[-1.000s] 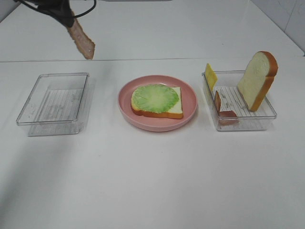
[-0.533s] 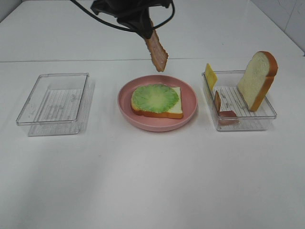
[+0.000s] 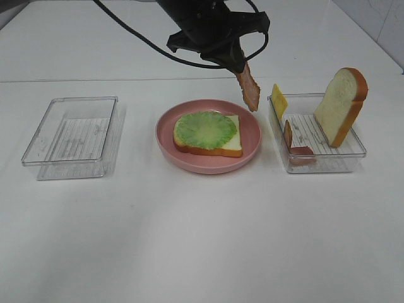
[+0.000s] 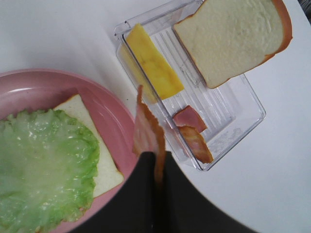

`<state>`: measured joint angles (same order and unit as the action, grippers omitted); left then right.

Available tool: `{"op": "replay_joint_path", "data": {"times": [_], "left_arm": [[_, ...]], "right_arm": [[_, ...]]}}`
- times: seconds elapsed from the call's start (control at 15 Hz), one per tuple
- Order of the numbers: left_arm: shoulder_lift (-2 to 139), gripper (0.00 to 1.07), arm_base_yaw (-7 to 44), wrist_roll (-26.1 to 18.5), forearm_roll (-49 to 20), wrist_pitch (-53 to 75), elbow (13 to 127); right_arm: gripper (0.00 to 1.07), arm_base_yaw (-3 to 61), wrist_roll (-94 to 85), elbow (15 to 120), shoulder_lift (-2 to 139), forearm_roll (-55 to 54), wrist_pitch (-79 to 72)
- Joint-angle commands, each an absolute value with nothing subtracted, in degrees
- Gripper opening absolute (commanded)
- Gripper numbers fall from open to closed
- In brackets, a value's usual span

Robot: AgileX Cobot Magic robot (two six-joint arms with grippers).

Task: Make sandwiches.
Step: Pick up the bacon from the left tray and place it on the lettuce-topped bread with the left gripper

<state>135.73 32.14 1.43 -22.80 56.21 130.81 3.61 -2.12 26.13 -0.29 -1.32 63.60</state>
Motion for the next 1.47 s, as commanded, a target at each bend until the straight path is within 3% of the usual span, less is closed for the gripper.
{"op": "replay_joint_path", "data": {"times": [0.07,0.53,1.13,1.47], "left_arm": [[137.68,0.00,32.49,0.00,-26.64,54.77,131.26],[141.29,0.00,31.91,0.00,-26.18,57.70,131.26],[141.86,0.00,30.88,2.81,-6.53,62.05,131.61],[141.98,0.00,30.88,3.09,-3.78,62.97,131.61]], "right_arm": [[0.96,3.32,-2.41,26.01,-1.89,-1.66,63.25],[0.96,3.32,-2.41,26.01,-1.89,-1.66,63.25],[0.96,3.32,-2.41,26.01,-1.89,-1.66,63.25],[0.96,3.32,-2.41,26.01,-1.89,-1.66,63.25]]}}
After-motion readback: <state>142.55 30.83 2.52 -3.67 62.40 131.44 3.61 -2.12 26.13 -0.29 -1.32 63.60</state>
